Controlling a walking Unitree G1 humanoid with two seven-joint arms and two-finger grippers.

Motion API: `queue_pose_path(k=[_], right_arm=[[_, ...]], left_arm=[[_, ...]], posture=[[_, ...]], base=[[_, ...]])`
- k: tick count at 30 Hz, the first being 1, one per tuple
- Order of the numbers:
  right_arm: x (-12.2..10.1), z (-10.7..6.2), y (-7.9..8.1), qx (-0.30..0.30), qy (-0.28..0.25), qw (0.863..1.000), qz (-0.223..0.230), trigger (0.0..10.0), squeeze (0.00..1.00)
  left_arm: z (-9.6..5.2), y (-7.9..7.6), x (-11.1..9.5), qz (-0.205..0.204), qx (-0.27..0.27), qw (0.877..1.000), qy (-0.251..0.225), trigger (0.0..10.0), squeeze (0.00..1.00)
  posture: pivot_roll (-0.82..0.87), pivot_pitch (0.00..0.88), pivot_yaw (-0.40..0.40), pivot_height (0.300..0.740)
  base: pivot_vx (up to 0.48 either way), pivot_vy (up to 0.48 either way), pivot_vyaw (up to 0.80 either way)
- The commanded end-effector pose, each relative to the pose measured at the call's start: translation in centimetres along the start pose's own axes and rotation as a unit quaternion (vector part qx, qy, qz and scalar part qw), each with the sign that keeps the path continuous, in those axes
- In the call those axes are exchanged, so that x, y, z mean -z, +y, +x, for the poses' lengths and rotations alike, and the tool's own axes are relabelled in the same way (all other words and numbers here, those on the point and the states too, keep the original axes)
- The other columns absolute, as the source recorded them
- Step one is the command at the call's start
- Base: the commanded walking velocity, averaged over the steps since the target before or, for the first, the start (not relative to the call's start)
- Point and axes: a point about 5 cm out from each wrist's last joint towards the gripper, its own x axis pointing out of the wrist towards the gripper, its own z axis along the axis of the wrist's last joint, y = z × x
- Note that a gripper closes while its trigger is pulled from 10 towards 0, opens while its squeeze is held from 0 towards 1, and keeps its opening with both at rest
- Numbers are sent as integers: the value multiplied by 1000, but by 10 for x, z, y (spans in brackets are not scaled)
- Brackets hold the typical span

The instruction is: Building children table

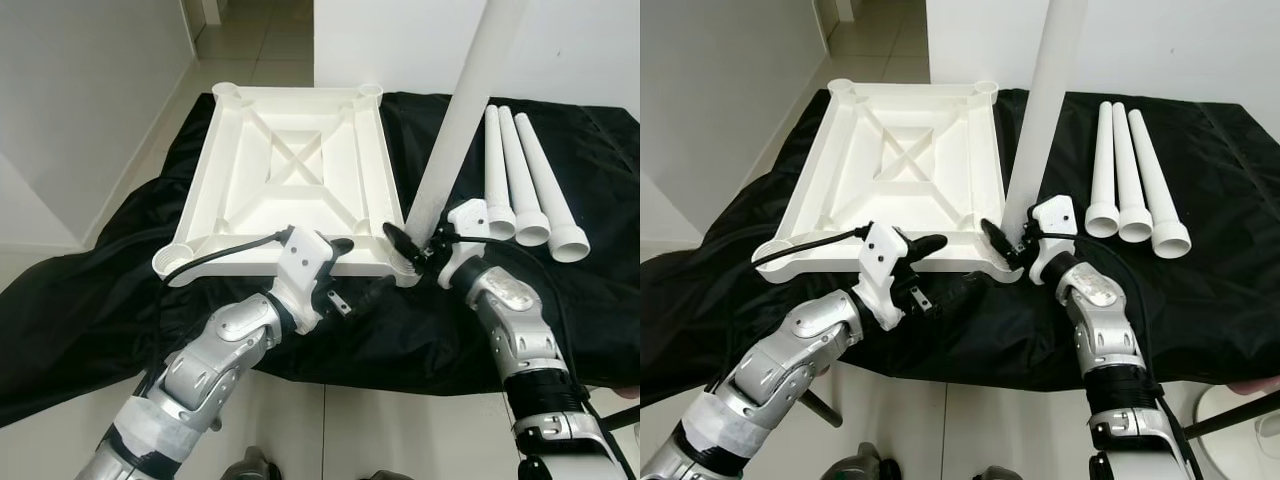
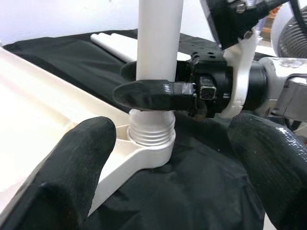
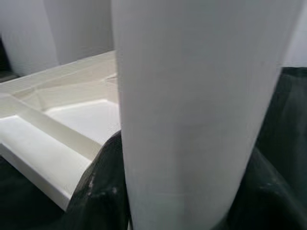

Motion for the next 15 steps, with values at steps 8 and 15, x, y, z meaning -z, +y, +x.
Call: queue_pose_path(k=[8,15], right_arm=[[23,-5,3,14,52,999,7,10000,0],[25,0,9,91,53,994,26,10000,0]], left_arm=[[-4,-12,-2,8,101,995,5,10000,0],[-7,-10,1,3,77,997,10,10000,0]], posture=[[20,17,44,740],[22,16,32,740]], base=[[0,0,0],[0,0,0]])
